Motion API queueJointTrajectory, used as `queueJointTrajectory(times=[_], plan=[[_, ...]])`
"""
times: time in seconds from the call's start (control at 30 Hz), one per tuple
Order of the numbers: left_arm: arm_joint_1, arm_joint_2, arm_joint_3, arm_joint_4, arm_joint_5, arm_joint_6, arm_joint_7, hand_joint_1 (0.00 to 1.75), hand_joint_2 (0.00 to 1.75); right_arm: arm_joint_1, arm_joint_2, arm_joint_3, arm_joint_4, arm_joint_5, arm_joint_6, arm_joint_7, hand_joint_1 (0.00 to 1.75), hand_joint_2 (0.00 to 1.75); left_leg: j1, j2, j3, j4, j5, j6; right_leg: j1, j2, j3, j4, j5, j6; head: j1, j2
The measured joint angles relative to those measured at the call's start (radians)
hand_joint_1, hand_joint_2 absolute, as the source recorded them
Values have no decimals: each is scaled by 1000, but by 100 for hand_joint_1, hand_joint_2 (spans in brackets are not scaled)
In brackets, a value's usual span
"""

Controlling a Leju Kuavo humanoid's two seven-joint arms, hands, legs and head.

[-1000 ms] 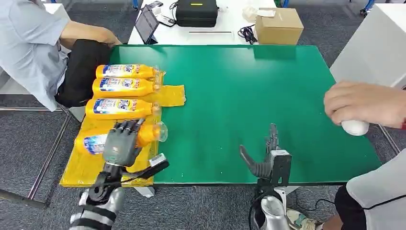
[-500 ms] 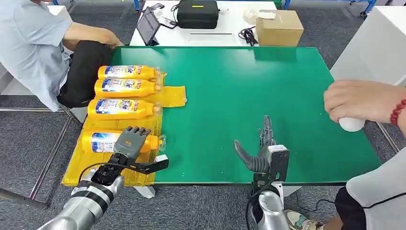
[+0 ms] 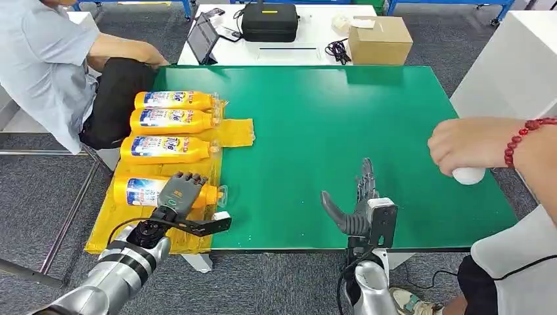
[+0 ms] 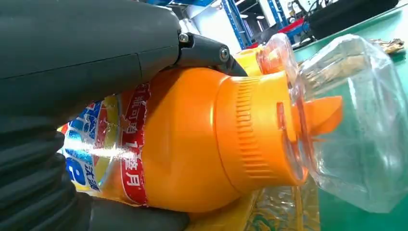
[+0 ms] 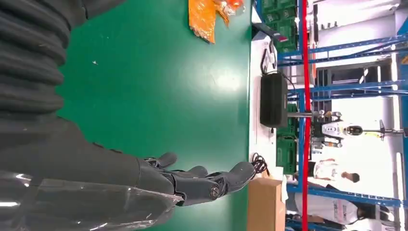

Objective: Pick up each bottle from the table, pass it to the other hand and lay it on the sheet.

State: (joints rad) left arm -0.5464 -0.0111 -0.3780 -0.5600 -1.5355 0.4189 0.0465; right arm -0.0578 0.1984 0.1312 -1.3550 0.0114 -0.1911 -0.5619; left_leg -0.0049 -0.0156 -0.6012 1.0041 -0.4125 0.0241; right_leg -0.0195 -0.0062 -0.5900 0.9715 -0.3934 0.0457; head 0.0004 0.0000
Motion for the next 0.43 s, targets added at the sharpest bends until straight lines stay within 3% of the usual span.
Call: queueJointTrajectory(times=[0.03, 0.07, 0.1, 0.3, 0.43], plan=[[-1, 0, 0, 2, 0, 0, 0, 119, 175, 0, 0, 0, 0, 0, 3, 0, 0, 175, 0, 0, 0, 0, 0, 0, 0, 0, 0, 0, 0, 0, 0, 0], [-2, 0, -1, 3, 3, 0, -4, 40, 175, 0, 0, 0, 0, 0, 4, 0, 0, 175, 0, 0, 0, 0, 0, 0, 0, 0, 0, 0, 0, 0, 0, 0], [-3, 0, -1, 6, 13, 0, -11, 0, 175, 0, 0, 0, 0, 0, 5, 0, 0, 175, 0, 0, 0, 0, 0, 0, 0, 0, 0, 0, 0, 0, 0, 0], [-5, -4, 0, 14, 130, -8, -82, 0, 175, 0, 0, 1, 0, -2, 10, 0, 0, 175, 0, 0, 0, 0, 0, 0, 0, 0, 0, 0, 0, 0, 1, 0], [-23, -10, 8, 23, 227, -113, -102, 0, 175, 0, 0, 3, 0, -6, 15, 0, 0, 175, 0, -1, 0, 0, 0, 0, 0, 0, 1, 0, 0, 0, 0, 0]])
